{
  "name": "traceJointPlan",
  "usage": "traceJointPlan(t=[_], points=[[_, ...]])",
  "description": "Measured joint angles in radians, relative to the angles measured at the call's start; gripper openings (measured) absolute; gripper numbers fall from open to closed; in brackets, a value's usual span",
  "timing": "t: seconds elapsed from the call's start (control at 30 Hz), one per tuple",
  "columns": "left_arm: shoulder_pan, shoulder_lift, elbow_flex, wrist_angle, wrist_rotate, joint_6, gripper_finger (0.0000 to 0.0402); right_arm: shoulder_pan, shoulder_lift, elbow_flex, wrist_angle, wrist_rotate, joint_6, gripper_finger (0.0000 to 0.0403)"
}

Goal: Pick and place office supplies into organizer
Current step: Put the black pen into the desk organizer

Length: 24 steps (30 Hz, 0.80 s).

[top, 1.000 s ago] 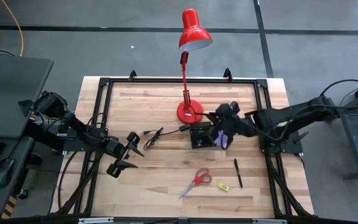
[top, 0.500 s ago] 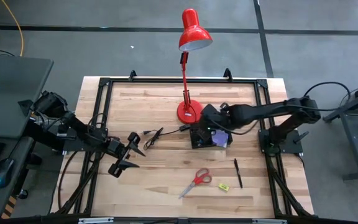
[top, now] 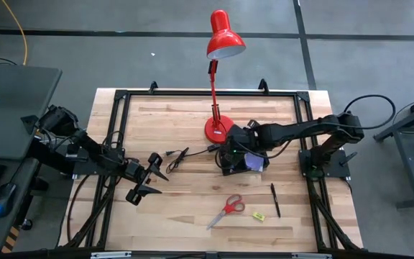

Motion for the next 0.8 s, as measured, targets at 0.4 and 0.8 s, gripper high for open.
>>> traceJointPlan(t=[0.4, 0.8], points=[[0.0, 0.001, 0.0, -0.022, -0.014, 0.0, 0.0216, 0.046, -0.006, 0.017, 0.009, 0.019, -0.004, 0.0209], [0.0, 0.0, 0.0, -0.044, -0.08, 0.003, 0.0216, 0.226, -0.008, 0.149, -0.092, 0.193, 0.14, 0.0195]])
